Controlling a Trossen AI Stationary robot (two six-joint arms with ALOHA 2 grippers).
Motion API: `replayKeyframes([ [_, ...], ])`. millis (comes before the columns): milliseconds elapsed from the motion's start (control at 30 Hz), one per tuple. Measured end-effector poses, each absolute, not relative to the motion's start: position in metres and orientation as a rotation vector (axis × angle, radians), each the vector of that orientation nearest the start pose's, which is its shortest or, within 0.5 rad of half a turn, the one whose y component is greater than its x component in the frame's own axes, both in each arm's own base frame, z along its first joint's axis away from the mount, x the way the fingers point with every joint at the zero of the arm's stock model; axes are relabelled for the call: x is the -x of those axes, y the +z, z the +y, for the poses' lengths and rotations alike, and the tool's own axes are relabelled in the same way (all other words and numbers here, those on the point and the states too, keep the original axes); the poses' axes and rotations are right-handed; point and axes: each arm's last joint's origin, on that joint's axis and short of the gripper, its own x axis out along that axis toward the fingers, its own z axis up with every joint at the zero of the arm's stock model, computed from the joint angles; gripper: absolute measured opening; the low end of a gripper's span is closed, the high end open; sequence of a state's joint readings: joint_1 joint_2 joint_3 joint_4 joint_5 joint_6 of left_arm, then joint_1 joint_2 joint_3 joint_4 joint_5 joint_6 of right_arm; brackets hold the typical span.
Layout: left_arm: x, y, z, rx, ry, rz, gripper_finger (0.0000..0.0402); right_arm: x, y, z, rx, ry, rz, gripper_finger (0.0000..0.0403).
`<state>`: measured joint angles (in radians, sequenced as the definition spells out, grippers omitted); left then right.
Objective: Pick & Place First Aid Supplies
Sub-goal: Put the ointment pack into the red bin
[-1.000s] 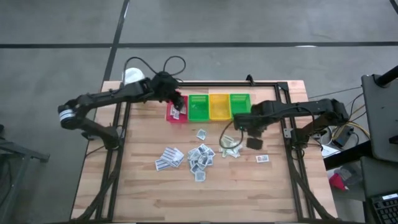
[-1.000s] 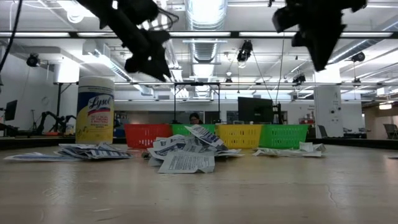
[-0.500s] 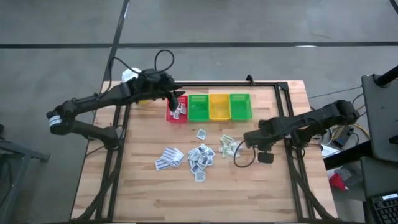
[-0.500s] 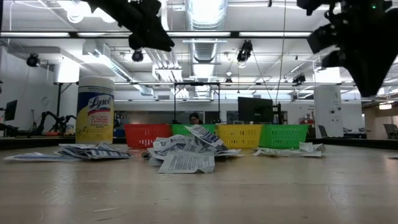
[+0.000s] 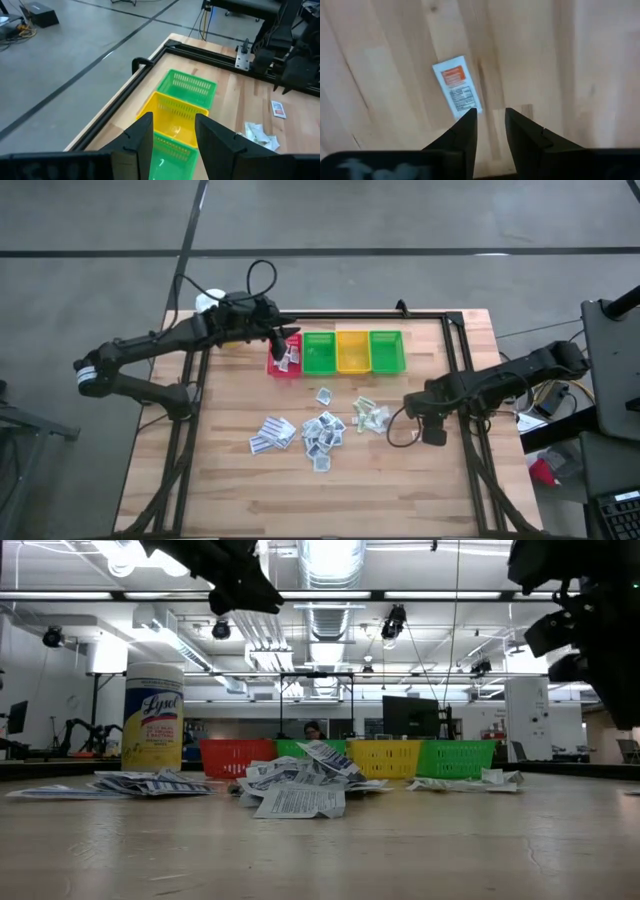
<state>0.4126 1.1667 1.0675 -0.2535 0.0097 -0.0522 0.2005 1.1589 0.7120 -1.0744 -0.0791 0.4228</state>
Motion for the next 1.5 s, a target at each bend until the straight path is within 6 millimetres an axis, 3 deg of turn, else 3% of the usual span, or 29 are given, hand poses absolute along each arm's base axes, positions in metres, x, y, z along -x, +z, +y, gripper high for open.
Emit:
replayKeyframes([
  [433,-0.236,0.334,0.1,0.178,0.406,0.351,0.014,-0.163,0.174,0.037,-0.227,0.02,1.521,0.0148],
  [667,-0.237,0.332,0.1,0.184,0.406,0.35,0.014,-0.171,0.167,0.039,-0.214,0.039,1.499,0.0137],
  [1067,-0.237,0.333,0.1,0.181,0.405,0.336,0.014,-0.171,0.138,0.039,-0.2,0.007,1.617,0.0133],
  [1500,-0.237,0.333,0.1,0.178,0.405,0.337,0.014,-0.17,0.132,0.038,-0.296,-0.122,1.634,0.0097],
])
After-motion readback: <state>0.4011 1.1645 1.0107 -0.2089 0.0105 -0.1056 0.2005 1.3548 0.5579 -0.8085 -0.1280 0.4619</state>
